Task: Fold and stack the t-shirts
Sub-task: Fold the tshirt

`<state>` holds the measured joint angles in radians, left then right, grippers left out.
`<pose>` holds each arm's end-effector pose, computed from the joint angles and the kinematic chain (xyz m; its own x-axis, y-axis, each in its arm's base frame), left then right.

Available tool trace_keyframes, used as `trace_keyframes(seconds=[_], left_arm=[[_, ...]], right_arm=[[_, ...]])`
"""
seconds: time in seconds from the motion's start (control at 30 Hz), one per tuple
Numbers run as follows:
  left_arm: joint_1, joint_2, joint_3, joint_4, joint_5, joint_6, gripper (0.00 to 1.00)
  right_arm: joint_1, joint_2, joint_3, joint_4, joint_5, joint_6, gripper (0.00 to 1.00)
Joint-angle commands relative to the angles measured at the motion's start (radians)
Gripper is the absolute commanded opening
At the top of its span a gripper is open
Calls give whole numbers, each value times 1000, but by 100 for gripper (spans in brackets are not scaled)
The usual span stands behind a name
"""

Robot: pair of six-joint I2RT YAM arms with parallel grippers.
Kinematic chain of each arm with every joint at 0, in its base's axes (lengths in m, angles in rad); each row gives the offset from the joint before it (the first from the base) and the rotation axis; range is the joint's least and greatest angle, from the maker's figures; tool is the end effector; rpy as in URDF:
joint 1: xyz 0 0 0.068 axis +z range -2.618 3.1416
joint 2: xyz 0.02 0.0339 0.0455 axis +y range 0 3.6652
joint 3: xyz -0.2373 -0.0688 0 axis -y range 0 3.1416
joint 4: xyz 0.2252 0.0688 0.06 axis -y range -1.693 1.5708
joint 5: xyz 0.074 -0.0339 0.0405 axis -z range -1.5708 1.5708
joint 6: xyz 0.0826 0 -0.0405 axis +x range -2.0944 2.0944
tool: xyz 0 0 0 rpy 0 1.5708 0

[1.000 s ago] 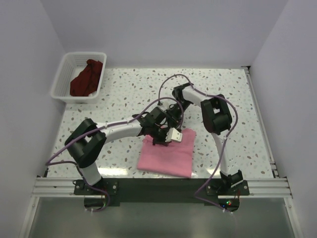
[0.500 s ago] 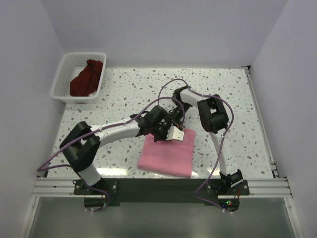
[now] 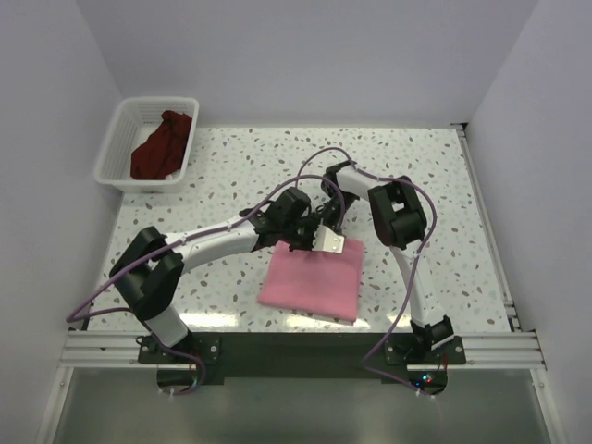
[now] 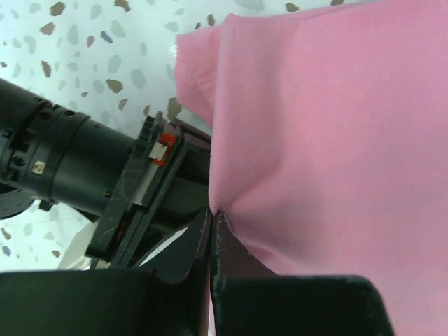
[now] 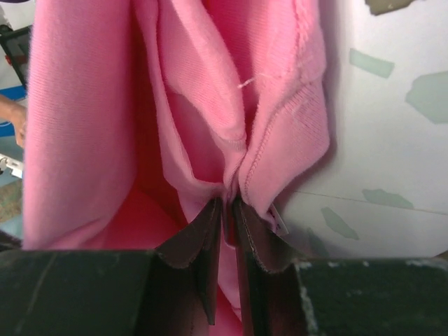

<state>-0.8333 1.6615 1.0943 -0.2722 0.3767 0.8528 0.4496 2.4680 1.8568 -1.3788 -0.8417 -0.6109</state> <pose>0.2225 -0.2901 0.1672 0.3135 0.6964 -0.6456 0.9384 -0.1231 0.3229 0.3081 0.2171 0.0636 -0.6646 -0.7450 -0.0573 -0.4851 0.3718 0.7915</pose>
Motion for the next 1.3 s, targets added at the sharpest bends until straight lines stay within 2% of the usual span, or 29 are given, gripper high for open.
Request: trace_keyframes(seconds=[0.0,0.4,0.47,0.5,0.6,0.63,0.8,0.93,1.1,1.27], left_arm=[[23,-14,50,119,-36,43,0],[33,12,-25,258,-85,80,1],[33,15,-30,258,-113,83,11],[34,11,-34,258,-125,83,24],[45,-34,-47,208,-124,75,43],[49,-49,-47,186,-114,66,45],[112,-143,-10,12,51,-40,50],[203,-141,27,-143,219,-110,50],[319,-57,87,-268,338,-146,50],[391,82,218,-343,438,-158,49]], right_arm=[[4,52,-10,57,69,-66,19],[1,52,4,29,72,-78,22],[-3,40,25,14,95,-78,24],[-5,33,39,11,110,-70,26],[-11,-1,73,1,191,-56,34],[-11,-18,79,0,213,-55,36],[-11,-58,165,-29,372,-58,47],[-12,-81,266,-74,478,-61,53],[-26,-124,355,-117,593,-90,60],[-89,-159,334,-149,612,-95,66]])
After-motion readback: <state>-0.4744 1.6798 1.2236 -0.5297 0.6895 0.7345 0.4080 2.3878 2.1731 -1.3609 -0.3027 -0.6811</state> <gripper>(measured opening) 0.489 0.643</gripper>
